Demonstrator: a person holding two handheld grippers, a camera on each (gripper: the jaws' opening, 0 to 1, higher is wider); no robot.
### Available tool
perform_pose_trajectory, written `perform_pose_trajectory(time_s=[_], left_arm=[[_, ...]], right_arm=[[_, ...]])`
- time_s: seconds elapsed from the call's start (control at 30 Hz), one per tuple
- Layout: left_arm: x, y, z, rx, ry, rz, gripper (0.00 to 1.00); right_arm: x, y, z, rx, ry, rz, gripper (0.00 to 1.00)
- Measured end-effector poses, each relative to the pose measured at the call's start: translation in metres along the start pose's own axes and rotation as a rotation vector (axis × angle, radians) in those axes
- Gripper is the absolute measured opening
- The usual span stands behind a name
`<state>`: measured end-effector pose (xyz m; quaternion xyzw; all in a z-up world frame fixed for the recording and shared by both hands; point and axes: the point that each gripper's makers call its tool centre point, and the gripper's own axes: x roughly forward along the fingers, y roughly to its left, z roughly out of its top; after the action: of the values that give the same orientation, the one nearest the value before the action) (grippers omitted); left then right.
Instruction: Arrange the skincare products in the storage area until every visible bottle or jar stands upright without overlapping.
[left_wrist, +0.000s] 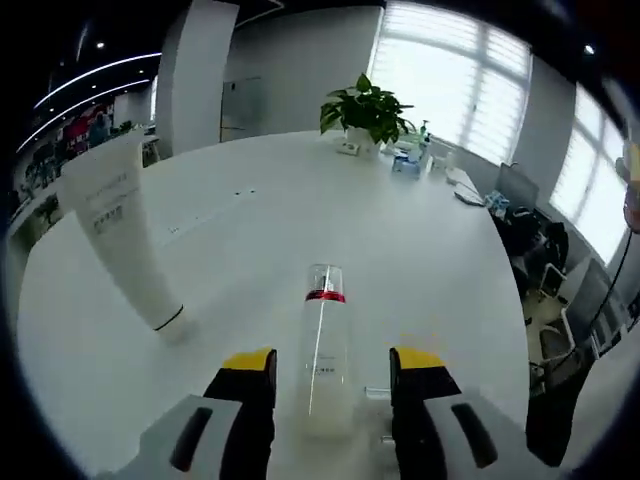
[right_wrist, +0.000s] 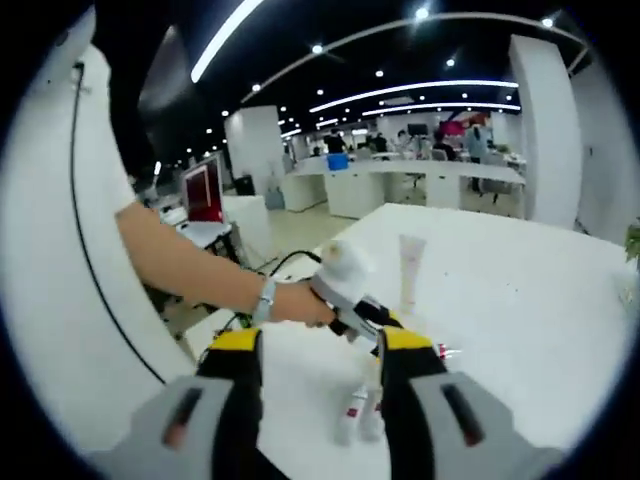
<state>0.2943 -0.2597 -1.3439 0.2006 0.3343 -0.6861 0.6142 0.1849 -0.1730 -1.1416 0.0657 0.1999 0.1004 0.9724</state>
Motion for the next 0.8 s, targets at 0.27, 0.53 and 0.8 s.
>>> perform_pose_trajectory(time_s=[0.27, 0.53, 0.8], left_arm=[[0.042, -0.002, 0.000, 0.088, 0.102, 0.016, 0.45], [0.061, 0.008, -0.008, 0.151, 0.165, 0.070, 0.36], [0.062, 0.013, -0.014, 0.172, 0.181, 0.094, 0.33]], right_arm=[[-0.012, -0.009, -0.010, 0.038, -0.013, -0.046, 0.44], [-0.027, -0.022, -0.022, 0.082, -0.017, -0.094, 0.44], [-0.040, -0.039, -0.034, 0.139, -0.005, -0.153, 0.44]])
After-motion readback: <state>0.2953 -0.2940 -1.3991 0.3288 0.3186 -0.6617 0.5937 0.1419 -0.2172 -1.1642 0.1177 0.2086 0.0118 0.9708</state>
